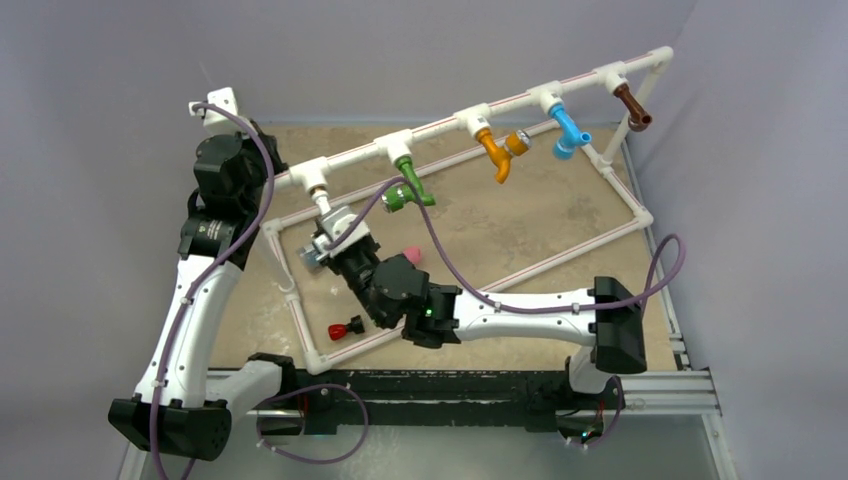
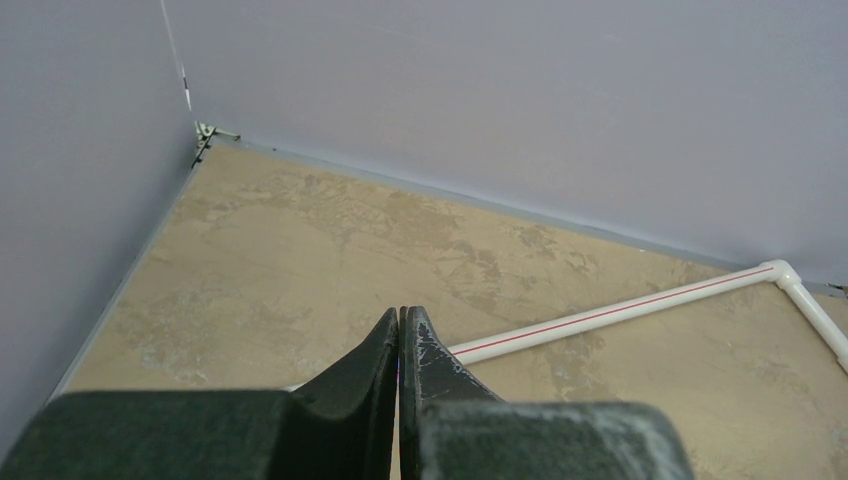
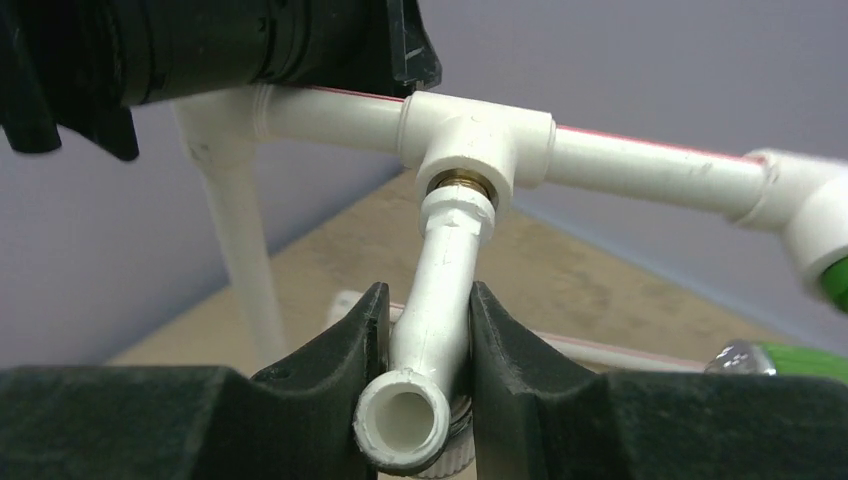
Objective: Install the water faucets
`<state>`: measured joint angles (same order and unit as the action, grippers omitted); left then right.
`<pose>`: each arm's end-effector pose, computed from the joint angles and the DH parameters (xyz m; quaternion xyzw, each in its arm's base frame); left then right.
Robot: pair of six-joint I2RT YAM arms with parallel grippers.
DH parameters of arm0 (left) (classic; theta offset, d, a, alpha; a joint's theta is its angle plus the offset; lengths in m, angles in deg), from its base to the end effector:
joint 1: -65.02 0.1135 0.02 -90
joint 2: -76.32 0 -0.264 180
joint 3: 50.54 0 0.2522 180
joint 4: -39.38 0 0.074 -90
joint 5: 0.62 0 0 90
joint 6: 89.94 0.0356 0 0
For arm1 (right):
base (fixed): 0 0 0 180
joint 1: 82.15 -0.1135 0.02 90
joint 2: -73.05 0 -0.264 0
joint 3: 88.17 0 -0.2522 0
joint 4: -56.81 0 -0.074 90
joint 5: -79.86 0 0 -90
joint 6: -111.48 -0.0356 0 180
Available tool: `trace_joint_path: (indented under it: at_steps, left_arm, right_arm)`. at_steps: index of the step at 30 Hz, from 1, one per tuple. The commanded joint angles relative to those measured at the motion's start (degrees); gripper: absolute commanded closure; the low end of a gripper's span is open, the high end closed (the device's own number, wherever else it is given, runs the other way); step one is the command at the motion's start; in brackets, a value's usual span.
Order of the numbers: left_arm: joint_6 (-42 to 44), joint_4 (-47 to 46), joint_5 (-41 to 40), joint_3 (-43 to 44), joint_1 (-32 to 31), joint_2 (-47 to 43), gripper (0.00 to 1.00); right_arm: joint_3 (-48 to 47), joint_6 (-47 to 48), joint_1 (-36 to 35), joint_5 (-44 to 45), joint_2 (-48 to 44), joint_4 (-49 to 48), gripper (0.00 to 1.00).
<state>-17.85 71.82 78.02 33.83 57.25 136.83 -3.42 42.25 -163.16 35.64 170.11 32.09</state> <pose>0.2272 -0.0239 0.4291 -0.1310 0.7456 -0.0711 0.6495 0.0870 0.3867 0.4060 -0.1905 0.5727 0.1994 0.7720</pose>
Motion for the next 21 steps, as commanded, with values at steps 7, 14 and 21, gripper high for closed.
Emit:
trace_joint_path:
  at_steps: [7,14,21]
  left_arm:
    - [1.67,14.62,8.42,-3.55,-2.38,1.01,1.00]
    - [1.65,14.30,8.94,-3.81,-2.34,0.96,1.00]
    - [1.65,14.45,9.20,-3.72,-2.39,1.01,1.00]
  right_arm:
    - [8.84,-61.68,9.64,-9.64,-10.71,-14.38,1.00]
    - [7.91,-79.01,12.17,-12.77,-10.40,-15.46,1.00]
    - [6.26,-86.51,12.72,-13.06,-9.78,-14.78,0.96]
